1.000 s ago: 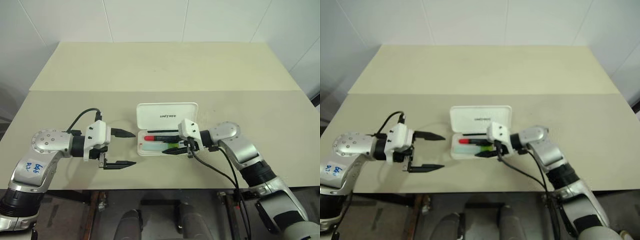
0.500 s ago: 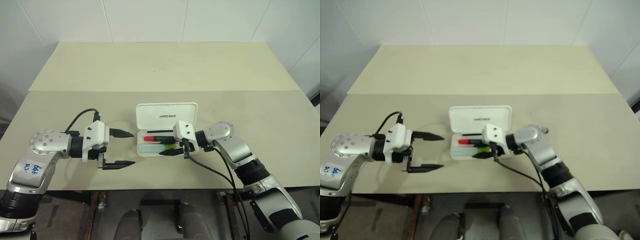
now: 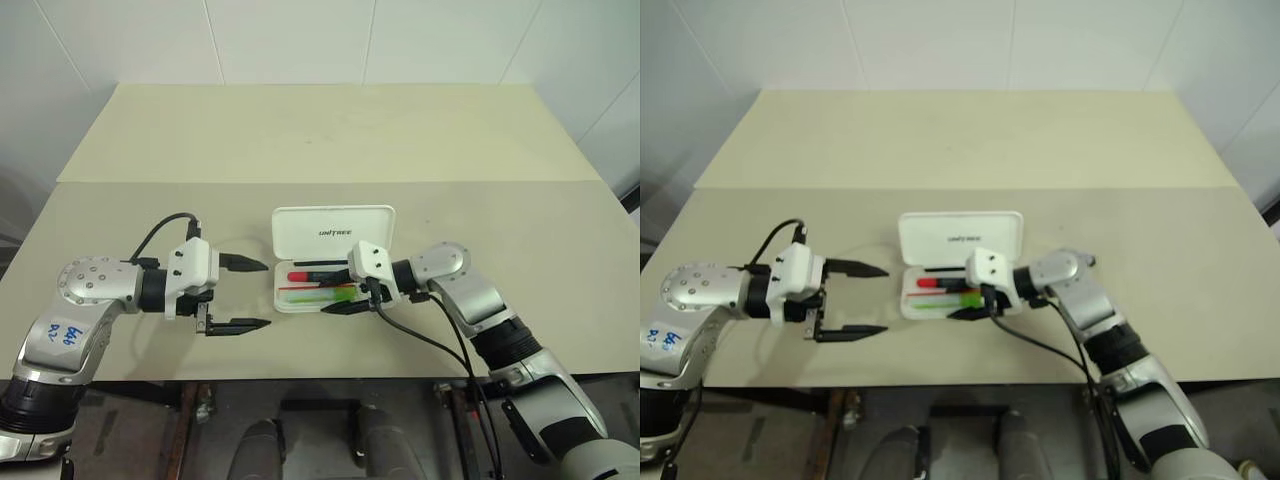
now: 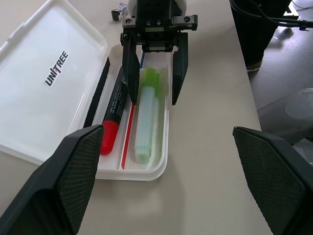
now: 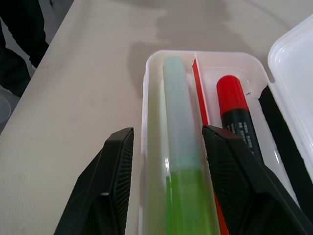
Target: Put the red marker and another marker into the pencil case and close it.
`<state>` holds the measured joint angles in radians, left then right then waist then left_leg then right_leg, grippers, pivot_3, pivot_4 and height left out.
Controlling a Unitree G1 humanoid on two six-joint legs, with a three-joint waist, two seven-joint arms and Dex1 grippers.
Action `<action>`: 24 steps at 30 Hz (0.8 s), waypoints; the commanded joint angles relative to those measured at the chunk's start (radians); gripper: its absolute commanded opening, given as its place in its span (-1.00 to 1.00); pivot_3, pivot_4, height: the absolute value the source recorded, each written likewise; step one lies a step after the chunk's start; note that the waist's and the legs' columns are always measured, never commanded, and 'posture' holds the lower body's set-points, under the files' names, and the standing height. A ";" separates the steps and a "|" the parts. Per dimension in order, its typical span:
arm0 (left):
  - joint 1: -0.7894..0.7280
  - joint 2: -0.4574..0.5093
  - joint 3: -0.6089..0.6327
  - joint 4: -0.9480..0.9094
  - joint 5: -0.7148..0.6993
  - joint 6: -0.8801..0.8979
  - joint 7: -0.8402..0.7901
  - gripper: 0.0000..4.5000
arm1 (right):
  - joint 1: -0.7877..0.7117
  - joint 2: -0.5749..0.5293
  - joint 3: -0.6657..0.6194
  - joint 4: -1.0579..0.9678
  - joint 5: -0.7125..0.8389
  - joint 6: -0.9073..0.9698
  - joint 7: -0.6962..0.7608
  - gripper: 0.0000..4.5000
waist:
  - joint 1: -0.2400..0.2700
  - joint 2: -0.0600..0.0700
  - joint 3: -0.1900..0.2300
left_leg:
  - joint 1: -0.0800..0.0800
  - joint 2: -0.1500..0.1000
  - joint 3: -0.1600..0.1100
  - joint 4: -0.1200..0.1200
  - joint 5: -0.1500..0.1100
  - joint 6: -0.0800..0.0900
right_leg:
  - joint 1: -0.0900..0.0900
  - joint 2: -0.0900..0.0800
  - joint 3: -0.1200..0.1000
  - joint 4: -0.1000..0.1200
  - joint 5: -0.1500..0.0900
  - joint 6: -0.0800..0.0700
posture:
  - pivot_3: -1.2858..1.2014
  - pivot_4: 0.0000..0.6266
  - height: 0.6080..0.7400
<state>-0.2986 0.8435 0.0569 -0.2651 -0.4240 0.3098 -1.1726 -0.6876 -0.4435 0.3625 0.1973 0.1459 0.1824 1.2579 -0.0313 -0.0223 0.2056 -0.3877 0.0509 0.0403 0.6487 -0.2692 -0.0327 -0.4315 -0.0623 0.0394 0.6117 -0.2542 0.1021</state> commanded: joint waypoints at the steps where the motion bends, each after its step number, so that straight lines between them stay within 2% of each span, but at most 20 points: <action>1: -0.021 0.002 -0.002 -0.016 -0.006 -0.009 -0.002 1.00 | -0.023 0.003 -0.036 -0.058 0.035 0.017 0.005 0.07 | 0.000 0.000 0.000 | 0.000 0.000 0.000 0.000 0.000 0.000 | 0.000 0.000 0.000 0.000 0.000 0.000 | 0.03 -0.52 1.00; 10: -0.034 -0.002 -0.014 -0.002 -0.007 -0.016 -0.005 1.00 | -0.010 -0.004 -0.073 -0.156 0.090 0.081 -0.012 0.07 | 0.000 0.000 0.000 | 0.000 0.000 0.000 0.000 0.000 0.000 | 0.000 0.000 0.000 0.000 0.000 0.000 | 0.03 -0.52 1.00; 13: -0.039 -0.005 -0.019 0.001 -0.005 -0.018 -0.005 1.00 | 0.004 -0.001 -0.080 -0.200 0.116 0.105 -0.013 -0.18 | 0.001 0.000 0.000 | 0.000 0.000 0.000 0.000 0.000 0.000 | 0.000 0.000 0.000 0.000 0.000 0.000 | 0.03 -0.52 1.00; 18: -0.046 -0.010 -0.026 0.008 -0.002 -0.022 -0.005 1.00 | 0.008 0.007 -0.073 -0.184 0.103 0.096 -0.029 -0.99 | 0.000 0.000 0.000 | 0.000 0.000 0.000 0.000 0.000 0.000 | 0.000 0.000 0.000 0.000 0.000 0.000 | 0.03 -0.52 1.00; 24: -0.048 -0.010 -0.029 0.013 -0.001 -0.025 -0.005 1.00 | -0.020 0.026 -0.053 -0.063 0.010 0.002 -0.090 -0.99 | 0.000 0.000 0.000 | 0.000 0.000 0.000 0.000 0.000 0.000 | 0.000 0.000 0.000 0.000 0.000 0.000 | 0.03 -0.52 1.00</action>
<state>-0.3299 0.8339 0.0198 -0.2456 -0.4235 0.3016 -1.1745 -0.6830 -0.4244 0.3092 0.1381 0.1645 0.2186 1.1793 -0.0314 -0.0226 0.2054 -0.3878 0.0509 0.0404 0.6487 -0.2692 -0.0327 -0.4317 -0.0623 0.0394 0.6116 -0.2543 0.1018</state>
